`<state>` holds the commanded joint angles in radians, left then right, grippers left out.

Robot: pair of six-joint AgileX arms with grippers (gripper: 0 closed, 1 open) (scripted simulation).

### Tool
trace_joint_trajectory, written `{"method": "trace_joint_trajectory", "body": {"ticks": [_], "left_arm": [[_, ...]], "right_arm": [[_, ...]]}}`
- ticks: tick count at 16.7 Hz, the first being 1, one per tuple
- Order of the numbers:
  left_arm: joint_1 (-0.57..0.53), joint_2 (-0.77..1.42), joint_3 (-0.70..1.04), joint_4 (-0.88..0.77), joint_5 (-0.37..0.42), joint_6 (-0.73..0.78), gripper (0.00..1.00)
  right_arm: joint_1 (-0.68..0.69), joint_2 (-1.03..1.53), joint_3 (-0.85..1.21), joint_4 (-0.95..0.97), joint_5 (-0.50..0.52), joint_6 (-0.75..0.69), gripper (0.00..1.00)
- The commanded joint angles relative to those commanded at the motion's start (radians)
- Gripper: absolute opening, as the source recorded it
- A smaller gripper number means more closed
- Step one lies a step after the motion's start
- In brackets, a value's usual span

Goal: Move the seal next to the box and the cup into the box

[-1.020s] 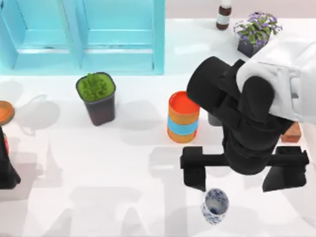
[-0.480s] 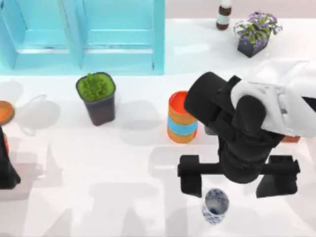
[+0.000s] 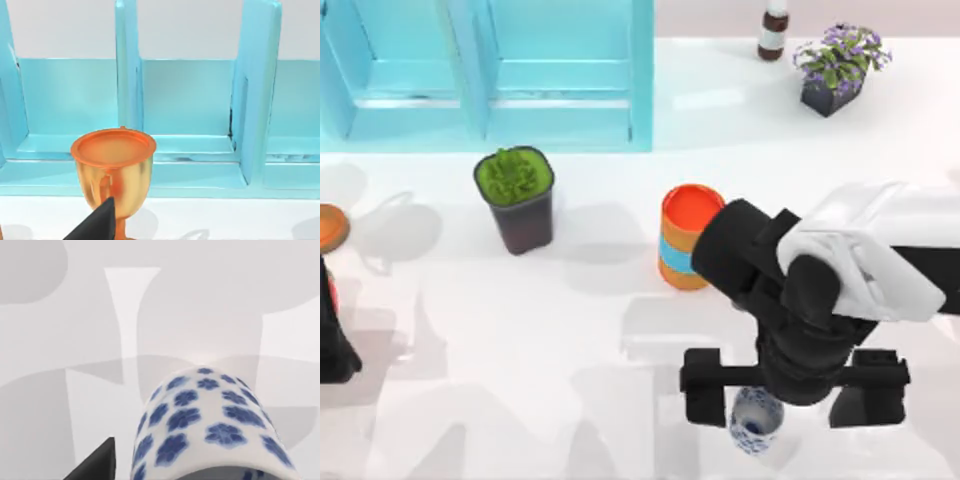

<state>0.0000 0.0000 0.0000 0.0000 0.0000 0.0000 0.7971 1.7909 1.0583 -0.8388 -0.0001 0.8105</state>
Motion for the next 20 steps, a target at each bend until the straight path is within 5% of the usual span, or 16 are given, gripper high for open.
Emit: {"method": "trace_joint_trajectory", "body": {"ticks": [3,16,20], "left_arm": [[0.000,0.000,0.000,0.000,0.000,0.000,1.00],[0.000,0.000,0.000,0.000,0.000,0.000,1.00],[0.000,0.000,0.000,0.000,0.000,0.000,1.00]], "right_arm": [[0.000,0.000,0.000,0.000,0.000,0.000,1.00],[0.000,0.000,0.000,0.000,0.000,0.000,0.02],[0.000,0.000,0.000,0.000,0.000,0.000,0.00]]}}
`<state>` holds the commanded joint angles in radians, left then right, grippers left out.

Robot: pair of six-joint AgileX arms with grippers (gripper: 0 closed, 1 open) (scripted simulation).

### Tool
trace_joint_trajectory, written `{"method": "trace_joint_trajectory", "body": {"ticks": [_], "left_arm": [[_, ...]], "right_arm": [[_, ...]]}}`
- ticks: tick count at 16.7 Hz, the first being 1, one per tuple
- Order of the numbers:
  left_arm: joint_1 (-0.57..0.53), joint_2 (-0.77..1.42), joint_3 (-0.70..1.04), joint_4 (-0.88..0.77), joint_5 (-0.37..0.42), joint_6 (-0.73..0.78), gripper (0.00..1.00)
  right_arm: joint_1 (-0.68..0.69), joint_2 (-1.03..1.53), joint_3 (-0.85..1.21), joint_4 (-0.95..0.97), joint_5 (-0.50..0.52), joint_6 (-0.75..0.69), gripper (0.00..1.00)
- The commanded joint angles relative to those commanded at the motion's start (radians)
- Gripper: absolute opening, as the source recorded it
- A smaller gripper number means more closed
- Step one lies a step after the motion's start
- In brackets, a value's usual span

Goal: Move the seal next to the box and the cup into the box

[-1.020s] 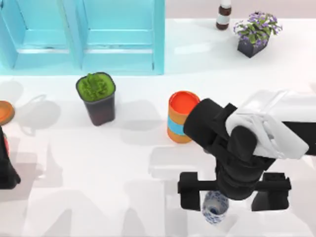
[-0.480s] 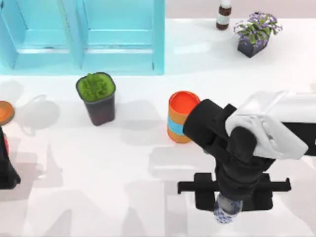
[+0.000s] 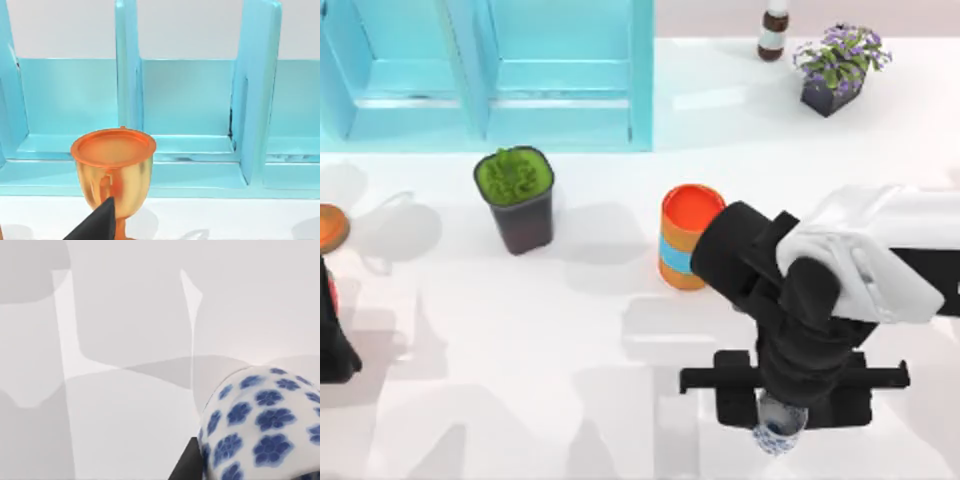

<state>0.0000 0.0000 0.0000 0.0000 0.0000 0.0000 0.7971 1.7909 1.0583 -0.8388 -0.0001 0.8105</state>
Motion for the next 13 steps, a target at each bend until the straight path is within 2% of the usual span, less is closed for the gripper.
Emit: {"method": "trace_joint_trajectory", "body": {"ticks": [7,13], "left_arm": [[0.000,0.000,0.000,0.000,0.000,0.000,1.00],[0.000,0.000,0.000,0.000,0.000,0.000,1.00]], "right_arm": [[-0.015,-0.018,0.003,-0.017,0.001,-0.013,0.00],[-0.191,-0.230,0.029,-0.273,0.002,-0.190,0.00]]}}
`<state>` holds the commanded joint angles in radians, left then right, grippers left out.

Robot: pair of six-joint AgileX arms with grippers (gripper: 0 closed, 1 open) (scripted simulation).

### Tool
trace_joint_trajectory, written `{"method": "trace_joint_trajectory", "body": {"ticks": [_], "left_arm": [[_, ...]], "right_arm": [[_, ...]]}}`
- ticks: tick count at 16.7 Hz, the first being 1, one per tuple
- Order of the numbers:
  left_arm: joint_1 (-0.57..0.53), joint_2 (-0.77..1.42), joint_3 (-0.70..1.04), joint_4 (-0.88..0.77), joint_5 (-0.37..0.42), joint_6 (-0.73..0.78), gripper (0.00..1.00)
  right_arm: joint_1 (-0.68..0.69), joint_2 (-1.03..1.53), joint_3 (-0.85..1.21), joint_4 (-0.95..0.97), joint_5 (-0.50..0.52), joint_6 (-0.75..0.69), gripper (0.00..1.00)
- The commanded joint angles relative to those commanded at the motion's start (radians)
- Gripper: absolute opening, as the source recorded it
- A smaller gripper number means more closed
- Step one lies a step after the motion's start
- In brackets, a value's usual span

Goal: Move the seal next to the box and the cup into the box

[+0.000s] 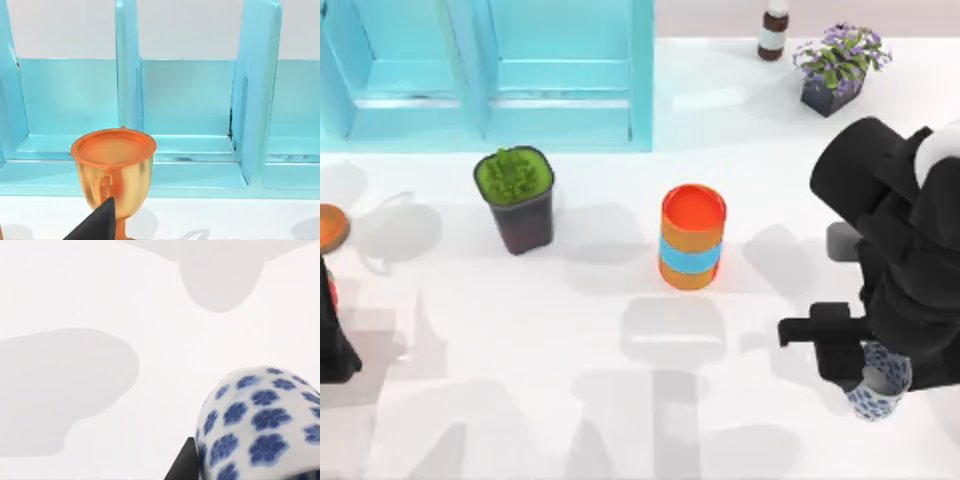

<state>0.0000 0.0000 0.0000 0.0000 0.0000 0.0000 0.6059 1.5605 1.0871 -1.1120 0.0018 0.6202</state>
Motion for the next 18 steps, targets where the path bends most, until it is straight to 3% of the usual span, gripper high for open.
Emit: {"method": "trace_joint_trajectory", "body": {"ticks": [4,11,14,18], "left_arm": [[0.000,0.000,0.000,0.000,0.000,0.000,1.00],[0.000,0.000,0.000,0.000,0.000,0.000,1.00],[0.000,0.000,0.000,0.000,0.000,0.000,1.00],[0.000,0.000,0.000,0.000,0.000,0.000,1.00]], "right_arm": [[-0.096,-0.117,0.019,-0.122,-0.002,-0.100,0.00],[-0.128,-0.109,0.027,-0.128,-0.001,-0.135,0.00],[-0.252,-0.088,0.052,-0.138,0.001,-0.262,0.00],[-0.550,-0.061,0.082,-0.142,0.002,-0.560,0.00]]}}
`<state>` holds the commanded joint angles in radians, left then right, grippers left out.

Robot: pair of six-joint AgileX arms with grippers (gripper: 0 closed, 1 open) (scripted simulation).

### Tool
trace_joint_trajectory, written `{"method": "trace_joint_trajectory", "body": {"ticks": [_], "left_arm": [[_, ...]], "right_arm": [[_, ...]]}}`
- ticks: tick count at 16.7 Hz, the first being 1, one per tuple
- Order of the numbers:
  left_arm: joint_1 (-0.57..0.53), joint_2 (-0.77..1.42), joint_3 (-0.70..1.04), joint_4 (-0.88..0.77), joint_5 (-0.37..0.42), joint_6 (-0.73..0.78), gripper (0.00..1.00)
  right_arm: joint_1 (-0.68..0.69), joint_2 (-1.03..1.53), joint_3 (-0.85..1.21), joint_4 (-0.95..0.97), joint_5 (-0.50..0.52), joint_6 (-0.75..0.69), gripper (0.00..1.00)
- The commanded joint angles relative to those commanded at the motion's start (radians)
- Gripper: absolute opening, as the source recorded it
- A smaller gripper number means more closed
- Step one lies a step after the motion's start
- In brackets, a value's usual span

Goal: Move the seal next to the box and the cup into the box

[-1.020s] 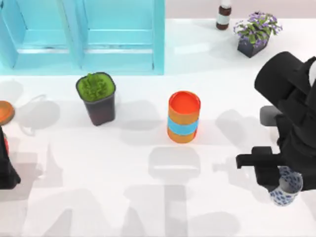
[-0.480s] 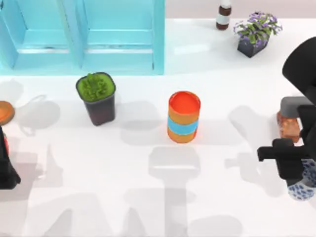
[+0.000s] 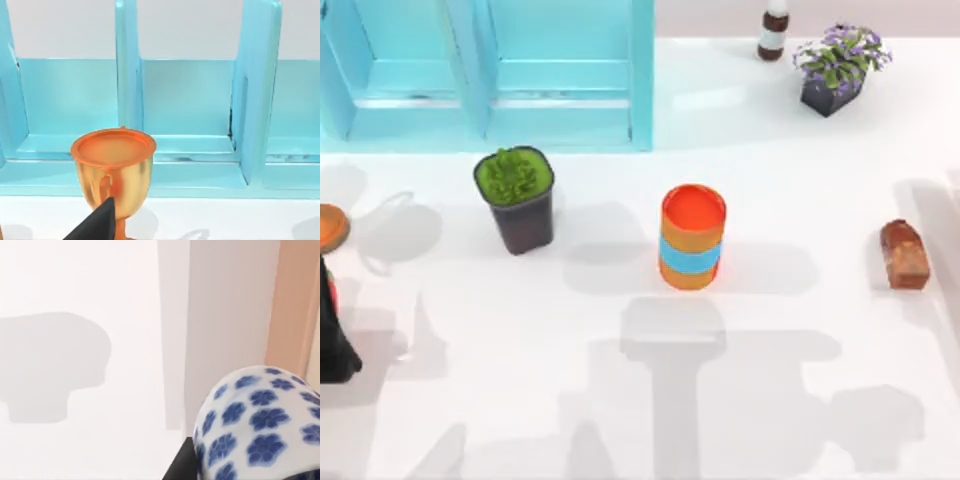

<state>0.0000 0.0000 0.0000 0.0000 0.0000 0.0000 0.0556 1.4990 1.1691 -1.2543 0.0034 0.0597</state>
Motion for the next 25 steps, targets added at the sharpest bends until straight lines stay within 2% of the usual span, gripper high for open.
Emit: {"method": "trace_joint_trajectory", "body": {"ticks": [5,9,17,25], "left_arm": [[0.000,0.000,0.000,0.000,0.000,0.000,1.00],[0.000,0.000,0.000,0.000,0.000,0.000,1.00],[0.000,0.000,0.000,0.000,0.000,0.000,1.00],[0.000,0.000,0.000,0.000,0.000,0.000,1.00]], "right_arm": [[-0.425,0.017,0.008,0.021,-0.002,-0.421,0.00],[-0.621,0.019,-0.011,0.046,-0.003,-0.616,0.00],[-0.652,0.019,-0.028,0.068,-0.004,-0.649,0.00],[-0.652,0.078,-0.204,0.301,-0.004,-0.647,0.00]]}}
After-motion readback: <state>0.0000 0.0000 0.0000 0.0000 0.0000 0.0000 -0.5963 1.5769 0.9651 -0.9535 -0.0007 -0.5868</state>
